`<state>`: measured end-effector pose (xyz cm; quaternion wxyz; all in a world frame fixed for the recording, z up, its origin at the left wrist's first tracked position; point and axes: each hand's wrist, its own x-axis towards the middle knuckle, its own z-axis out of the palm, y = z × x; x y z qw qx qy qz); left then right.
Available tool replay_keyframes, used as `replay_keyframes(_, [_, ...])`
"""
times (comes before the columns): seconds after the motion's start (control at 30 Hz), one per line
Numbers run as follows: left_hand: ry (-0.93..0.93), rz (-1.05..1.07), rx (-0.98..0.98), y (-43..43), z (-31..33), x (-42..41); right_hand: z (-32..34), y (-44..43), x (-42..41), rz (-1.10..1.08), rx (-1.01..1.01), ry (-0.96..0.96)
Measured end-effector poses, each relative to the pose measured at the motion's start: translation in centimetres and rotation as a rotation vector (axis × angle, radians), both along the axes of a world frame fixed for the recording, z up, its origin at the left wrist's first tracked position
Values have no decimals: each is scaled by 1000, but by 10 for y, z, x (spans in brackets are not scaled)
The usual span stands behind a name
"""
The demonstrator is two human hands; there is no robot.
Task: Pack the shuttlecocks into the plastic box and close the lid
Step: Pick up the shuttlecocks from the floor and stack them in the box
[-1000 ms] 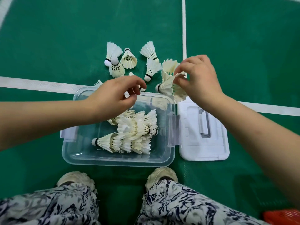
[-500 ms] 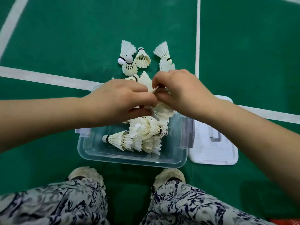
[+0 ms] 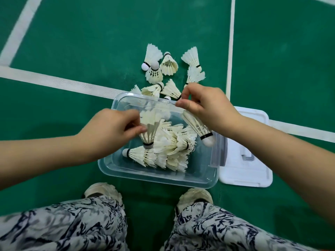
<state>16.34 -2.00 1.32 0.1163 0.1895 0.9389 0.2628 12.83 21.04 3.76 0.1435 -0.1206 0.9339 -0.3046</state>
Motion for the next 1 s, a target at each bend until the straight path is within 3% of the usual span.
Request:
replay_keyframes(0.13, [2,-8,-152,-1,-12,2,-4,-1,2,36,27,-15])
replay_keyframes(0.37, [-246,95,-97,14,-28,-6,-8,-2,3,61,58,-32])
replay_keyframes(0.5, [-435,238,44,22,-34,-5,-10,0,6,83,69,-47])
replay_keyframes(0.63, [-807,563,398,32,-39,5,-14,2,8,88,71,-58])
replay_keyframes(0.83, [-1087,809,723,42,-45,8,-14,5,11,92,64,-79])
replay_keyframes(1.0, [-1196,718,670,49,-48,-4,-16,8,13,88,44,-106])
